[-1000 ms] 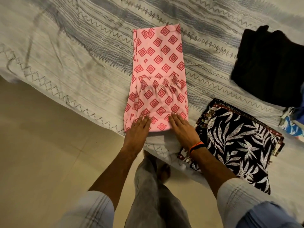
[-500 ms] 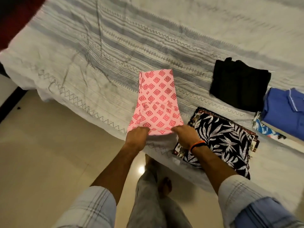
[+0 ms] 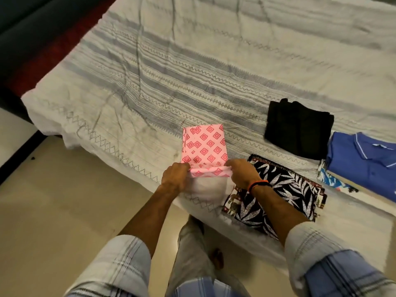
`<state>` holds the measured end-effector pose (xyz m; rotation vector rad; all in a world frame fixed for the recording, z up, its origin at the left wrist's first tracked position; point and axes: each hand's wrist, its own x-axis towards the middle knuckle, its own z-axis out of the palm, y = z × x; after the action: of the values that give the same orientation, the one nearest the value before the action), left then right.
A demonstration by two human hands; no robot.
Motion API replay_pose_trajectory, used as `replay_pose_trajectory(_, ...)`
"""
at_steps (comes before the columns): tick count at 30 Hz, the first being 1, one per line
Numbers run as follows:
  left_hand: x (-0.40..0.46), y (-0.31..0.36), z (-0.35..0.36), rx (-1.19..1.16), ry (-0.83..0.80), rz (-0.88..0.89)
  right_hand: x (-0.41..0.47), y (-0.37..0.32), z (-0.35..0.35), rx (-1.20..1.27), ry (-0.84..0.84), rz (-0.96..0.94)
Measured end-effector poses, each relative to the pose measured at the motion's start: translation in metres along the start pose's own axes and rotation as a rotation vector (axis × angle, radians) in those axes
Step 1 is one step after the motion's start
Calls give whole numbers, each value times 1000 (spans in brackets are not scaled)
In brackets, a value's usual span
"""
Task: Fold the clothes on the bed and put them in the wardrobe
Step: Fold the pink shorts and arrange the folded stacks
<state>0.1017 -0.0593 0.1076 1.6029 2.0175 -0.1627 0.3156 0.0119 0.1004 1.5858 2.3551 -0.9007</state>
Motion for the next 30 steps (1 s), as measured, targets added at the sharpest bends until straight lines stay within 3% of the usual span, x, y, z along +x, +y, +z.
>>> replay_pose_trajectory(9, 107, -11, -53, -206, 111, -76, 108, -11, -49, 62, 89, 89)
replay_pose_trajectory(20, 230, -27, -71, -307, 23, -139, 233, 5, -65, 144, 29, 197)
replay_pose_trajectory(26, 286, -39, -55, -201, 138, -149, 286, 13, -57, 2, 79, 167)
replay_pose_trajectory(30, 283, -38, -26, -131, 41, -59, 277, 4, -29, -19, -29, 56)
